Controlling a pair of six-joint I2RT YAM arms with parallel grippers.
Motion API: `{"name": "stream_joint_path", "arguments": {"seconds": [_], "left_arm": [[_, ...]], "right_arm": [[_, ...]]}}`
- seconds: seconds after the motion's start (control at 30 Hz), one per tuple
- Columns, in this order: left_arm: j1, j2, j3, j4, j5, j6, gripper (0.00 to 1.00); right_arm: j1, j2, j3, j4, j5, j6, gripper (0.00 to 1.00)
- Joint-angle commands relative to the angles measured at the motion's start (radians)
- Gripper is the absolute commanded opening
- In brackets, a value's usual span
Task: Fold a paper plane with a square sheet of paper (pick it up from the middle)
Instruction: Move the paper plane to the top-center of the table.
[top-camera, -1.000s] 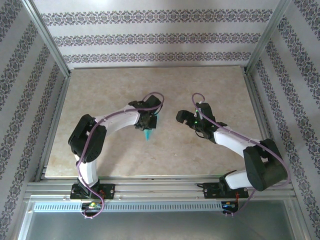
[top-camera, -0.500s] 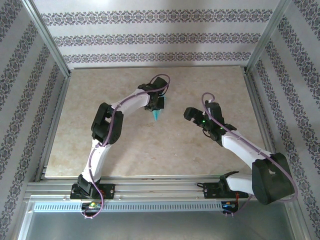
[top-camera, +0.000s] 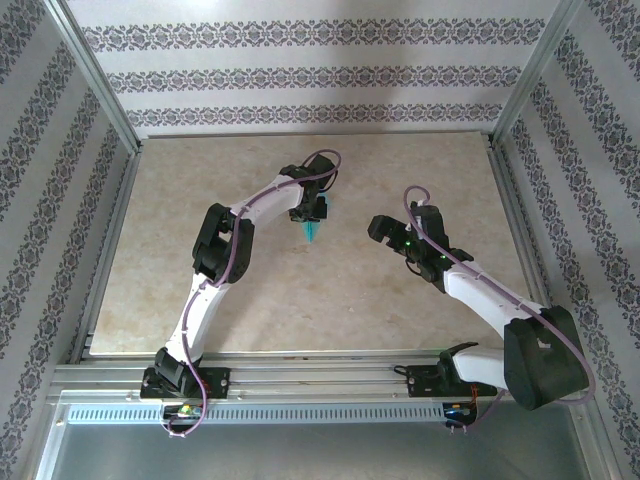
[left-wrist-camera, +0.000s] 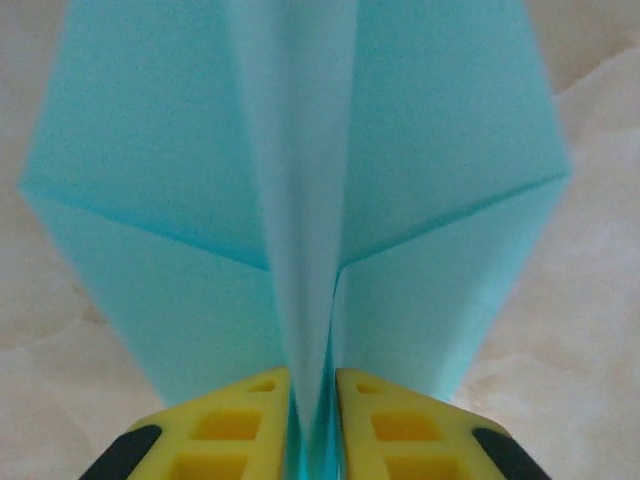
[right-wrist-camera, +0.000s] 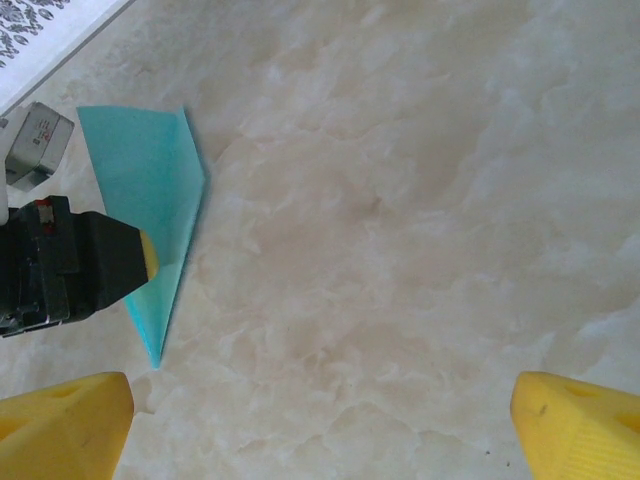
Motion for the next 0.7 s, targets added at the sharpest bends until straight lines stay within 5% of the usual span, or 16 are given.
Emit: {"name": "stream_joint_path", "arguments": {"seconds": [0.0,0.37,0.67], "left_arm": [[0.013,0.022,0.027,-0.06,-0.014,-0.041,0.2],[0.012,0.046,0.016,-0.056,0.003,-0.067,0.2],[0.012,-0.117,0.014,-0.054,-0.019,-0.054,0.44]], "right_arm": [[-0.01,-0.015,-0.016,0.002,-0.015,0.011,0.97],[-0.01,-0.019,-0.025,0.005,-0.02,0.017,0.97],[-0.012,-0.016,-0.003,0.001,-0.006,0.012,0.97]]}}
